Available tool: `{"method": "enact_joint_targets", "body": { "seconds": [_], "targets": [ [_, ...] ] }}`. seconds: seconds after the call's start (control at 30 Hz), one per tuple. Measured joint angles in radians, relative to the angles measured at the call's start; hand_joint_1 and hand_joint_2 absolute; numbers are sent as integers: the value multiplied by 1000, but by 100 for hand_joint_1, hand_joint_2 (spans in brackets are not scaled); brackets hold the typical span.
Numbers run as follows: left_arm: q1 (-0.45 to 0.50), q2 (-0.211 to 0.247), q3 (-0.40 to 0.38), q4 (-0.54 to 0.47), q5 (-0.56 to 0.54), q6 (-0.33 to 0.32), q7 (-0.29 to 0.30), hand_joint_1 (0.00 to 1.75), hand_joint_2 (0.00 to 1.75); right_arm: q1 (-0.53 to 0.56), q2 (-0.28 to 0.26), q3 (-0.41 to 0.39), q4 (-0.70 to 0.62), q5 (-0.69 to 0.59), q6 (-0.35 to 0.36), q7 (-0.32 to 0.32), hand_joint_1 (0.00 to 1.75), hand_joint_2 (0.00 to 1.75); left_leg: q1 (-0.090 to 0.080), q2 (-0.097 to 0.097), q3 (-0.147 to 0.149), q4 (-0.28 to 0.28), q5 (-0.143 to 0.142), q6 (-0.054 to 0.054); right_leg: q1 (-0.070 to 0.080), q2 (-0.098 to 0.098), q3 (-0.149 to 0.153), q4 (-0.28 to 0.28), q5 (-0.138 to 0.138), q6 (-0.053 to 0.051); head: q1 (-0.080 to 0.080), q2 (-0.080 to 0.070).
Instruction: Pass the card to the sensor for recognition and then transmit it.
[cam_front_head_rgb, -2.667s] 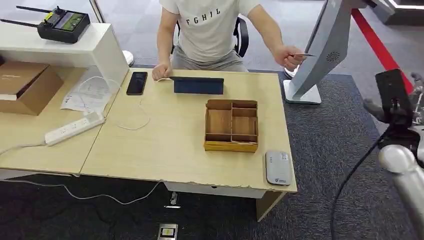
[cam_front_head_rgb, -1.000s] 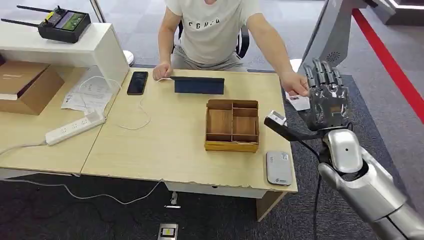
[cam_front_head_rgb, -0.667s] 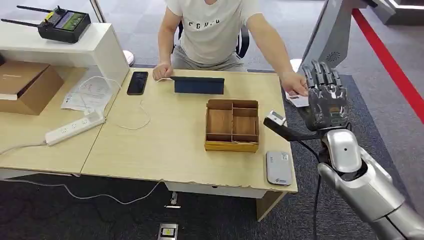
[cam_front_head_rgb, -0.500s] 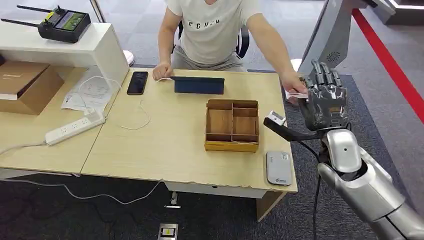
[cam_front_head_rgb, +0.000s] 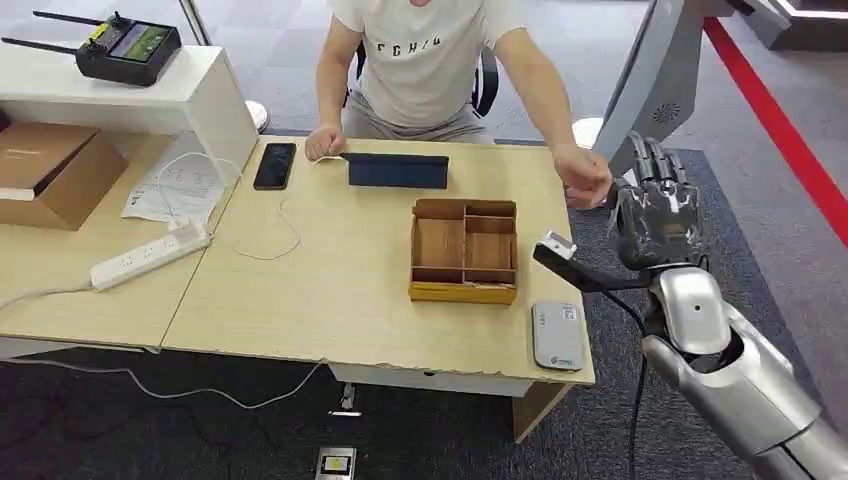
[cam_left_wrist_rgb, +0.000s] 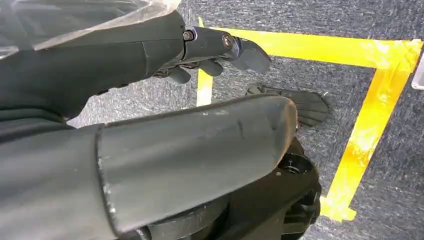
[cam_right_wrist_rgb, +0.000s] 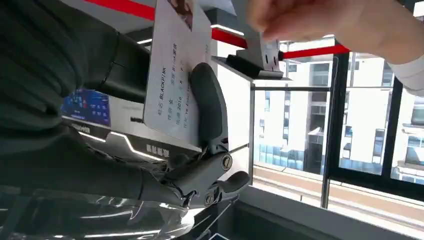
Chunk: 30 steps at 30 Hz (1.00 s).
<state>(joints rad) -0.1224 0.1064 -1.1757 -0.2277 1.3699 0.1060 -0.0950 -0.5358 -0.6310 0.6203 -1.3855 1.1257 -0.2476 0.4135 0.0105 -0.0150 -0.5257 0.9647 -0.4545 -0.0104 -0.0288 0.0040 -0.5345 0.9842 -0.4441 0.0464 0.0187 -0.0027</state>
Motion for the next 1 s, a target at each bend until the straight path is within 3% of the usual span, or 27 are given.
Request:
{"method": "enact_joint_targets", "body": {
  "seconds": [0.6,1.0],
  "targets": [
    [0,0,-4,0,-14,-7,-9,0,0,90,-33,-63,-80,10,37,5,175,175,0,0,0,0,0,0,0,0,0,0,0,0,0,0],
    [-1,0,-4,0,-11,-4,-10,0,0,160,16,-55,-36,-23,-9,-27,175,175,0,0,-1,0,0,0,0,0,0,0,0,0,0,0]
  ]
}}
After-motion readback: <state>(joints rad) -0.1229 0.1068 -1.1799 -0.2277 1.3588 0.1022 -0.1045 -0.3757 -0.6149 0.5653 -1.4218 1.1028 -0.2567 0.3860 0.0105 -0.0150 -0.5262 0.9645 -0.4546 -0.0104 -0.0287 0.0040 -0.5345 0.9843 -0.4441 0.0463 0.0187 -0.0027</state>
